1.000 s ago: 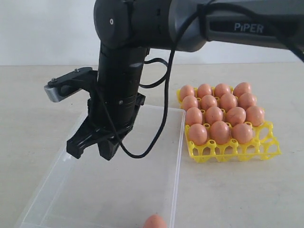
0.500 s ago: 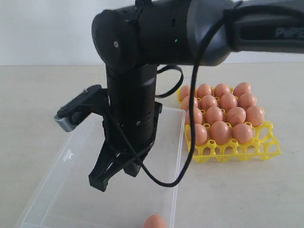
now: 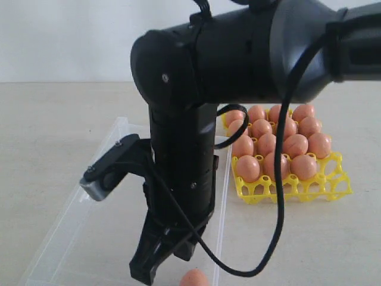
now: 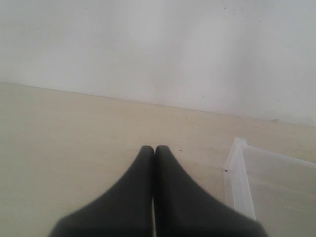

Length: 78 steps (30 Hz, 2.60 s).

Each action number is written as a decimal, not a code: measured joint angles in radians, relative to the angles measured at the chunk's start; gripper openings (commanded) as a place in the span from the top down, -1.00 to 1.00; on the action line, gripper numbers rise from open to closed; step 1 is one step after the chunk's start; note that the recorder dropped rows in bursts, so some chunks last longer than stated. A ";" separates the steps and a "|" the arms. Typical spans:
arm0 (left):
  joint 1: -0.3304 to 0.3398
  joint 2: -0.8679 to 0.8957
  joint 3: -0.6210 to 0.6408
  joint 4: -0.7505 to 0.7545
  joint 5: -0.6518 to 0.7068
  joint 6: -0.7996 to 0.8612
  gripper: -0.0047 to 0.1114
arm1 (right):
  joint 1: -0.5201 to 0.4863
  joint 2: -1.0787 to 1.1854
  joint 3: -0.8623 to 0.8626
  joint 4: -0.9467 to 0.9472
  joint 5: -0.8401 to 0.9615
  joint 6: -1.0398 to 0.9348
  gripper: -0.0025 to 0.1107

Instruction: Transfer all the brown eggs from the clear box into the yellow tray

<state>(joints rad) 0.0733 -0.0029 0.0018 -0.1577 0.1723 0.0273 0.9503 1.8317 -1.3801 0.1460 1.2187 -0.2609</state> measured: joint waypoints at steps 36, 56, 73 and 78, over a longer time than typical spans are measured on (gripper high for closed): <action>0.000 0.000 0.000 0.000 0.002 0.000 0.99 | 0.000 0.143 0.126 0.017 -0.234 0.000 0.96; 0.000 0.000 0.000 0.000 0.002 0.000 0.99 | 0.002 0.023 0.052 -0.054 -0.443 -0.225 -0.06; 0.000 0.000 0.000 0.000 0.002 0.000 0.99 | -0.011 0.222 0.046 -0.465 -0.378 0.635 -0.07; 0.000 0.000 0.000 0.000 0.002 0.000 0.99 | -0.011 0.222 -0.011 -0.477 -0.444 0.634 -0.07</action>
<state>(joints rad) 0.0733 -0.0029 0.0018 -0.1577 0.1748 0.0273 0.9397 2.0534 -1.3915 -0.3309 0.7750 0.3736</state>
